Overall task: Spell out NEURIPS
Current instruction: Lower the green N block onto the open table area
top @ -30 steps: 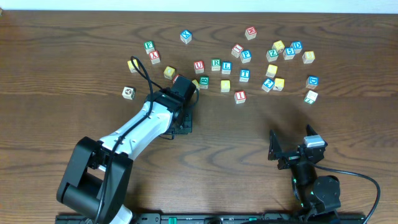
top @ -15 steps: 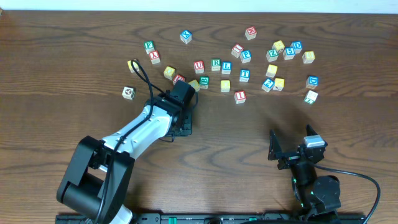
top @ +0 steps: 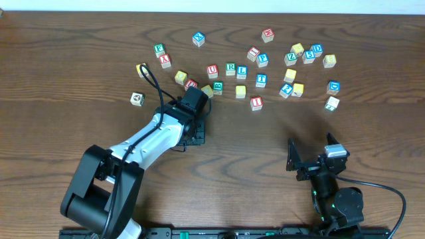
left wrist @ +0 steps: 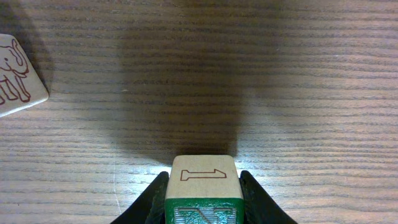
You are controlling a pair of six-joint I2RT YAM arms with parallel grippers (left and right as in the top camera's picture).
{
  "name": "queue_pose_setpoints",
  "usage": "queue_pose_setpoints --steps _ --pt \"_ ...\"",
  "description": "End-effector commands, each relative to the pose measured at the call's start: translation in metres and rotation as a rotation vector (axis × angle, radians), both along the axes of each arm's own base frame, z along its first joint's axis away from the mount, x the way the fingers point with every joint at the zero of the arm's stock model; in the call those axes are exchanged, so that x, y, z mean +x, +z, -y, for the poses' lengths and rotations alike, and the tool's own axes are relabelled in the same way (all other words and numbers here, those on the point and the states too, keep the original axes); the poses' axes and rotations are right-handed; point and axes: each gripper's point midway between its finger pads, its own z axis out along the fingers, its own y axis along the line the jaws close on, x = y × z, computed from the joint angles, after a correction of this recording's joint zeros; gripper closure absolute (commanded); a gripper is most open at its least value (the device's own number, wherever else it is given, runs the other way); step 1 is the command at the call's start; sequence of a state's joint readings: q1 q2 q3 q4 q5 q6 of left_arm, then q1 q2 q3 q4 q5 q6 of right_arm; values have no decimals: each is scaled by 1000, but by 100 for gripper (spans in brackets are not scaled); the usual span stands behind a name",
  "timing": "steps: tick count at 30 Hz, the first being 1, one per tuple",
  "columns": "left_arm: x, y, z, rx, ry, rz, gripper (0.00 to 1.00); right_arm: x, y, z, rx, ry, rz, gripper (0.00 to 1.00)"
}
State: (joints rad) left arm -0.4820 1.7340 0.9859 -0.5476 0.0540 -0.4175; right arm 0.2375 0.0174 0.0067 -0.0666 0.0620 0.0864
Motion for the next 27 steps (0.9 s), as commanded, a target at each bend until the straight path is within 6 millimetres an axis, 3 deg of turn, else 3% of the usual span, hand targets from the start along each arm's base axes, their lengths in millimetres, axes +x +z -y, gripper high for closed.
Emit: queue_pose_setpoints --steps 1,27 --pt "-5 -8 -6 33 -19 -15 93 0 -1 2 -6 -6 -1 1" --pt "0 -7 -10 74 -27 19 93 0 -1 2 -6 -6 -1 1"
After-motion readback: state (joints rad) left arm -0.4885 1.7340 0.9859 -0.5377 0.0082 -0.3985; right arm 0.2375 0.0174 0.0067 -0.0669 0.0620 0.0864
